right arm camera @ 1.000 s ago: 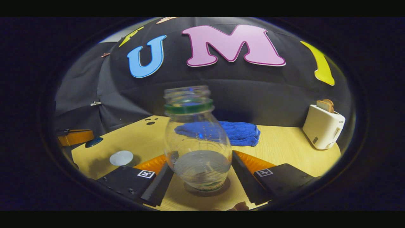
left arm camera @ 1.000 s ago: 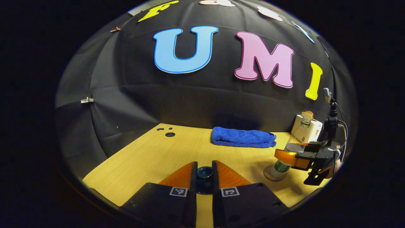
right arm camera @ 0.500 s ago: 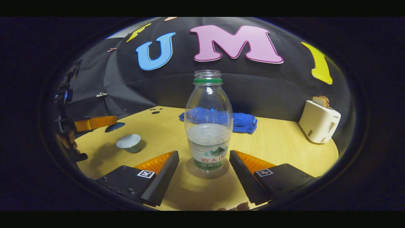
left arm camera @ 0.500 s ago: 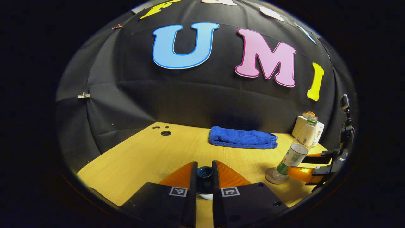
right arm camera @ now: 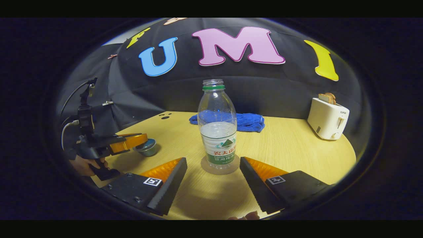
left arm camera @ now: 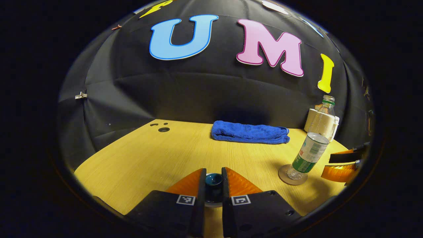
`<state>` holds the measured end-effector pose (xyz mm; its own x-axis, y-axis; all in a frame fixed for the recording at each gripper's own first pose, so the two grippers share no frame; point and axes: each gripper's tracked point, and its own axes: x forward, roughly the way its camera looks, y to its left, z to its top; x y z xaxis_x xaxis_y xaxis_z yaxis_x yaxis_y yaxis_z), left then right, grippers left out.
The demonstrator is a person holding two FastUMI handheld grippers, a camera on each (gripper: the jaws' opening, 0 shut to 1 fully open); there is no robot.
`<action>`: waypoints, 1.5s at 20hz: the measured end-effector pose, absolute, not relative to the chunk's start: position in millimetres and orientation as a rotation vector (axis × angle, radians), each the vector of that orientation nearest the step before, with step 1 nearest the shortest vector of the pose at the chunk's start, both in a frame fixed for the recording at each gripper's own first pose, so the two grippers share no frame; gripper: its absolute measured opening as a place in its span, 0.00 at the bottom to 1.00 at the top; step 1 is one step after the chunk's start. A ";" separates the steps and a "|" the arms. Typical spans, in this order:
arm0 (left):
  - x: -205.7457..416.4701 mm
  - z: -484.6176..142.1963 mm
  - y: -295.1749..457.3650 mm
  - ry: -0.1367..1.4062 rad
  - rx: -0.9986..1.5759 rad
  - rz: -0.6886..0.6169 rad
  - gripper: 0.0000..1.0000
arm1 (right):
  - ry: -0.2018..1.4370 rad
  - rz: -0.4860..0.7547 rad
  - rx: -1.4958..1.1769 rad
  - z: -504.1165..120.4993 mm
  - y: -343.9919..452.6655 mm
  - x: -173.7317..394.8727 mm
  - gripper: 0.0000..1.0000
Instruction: Open the teacup lid with one hand, grasp the water bottle and pour water into the teacup with the other hand; after pouring, place the water bottle on the coaster and then close the teacup lid.
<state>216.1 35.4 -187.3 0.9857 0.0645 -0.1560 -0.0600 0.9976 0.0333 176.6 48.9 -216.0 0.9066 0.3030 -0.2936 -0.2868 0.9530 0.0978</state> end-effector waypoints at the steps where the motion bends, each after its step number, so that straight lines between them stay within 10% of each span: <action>1: 215.8 -188.4 35.5 0.158 0.031 0.062 0.26 | 0.314 0.309 0.052 -215.9 50.4 175.0 0.99; 6: 212.5 -188.2 38.7 0.164 0.016 0.066 0.29 | 0.337 0.308 0.068 -218.7 52.7 166.2 0.99; 13: 167.0 -141.2 49.4 0.139 0.034 0.115 0.94 | 0.330 0.268 0.088 -180.4 32.0 141.9 0.99; 30: 20.8 68.8 -58.6 -0.101 0.078 0.014 0.96 | -0.019 0.105 0.033 27.6 -46.2 30.7 0.99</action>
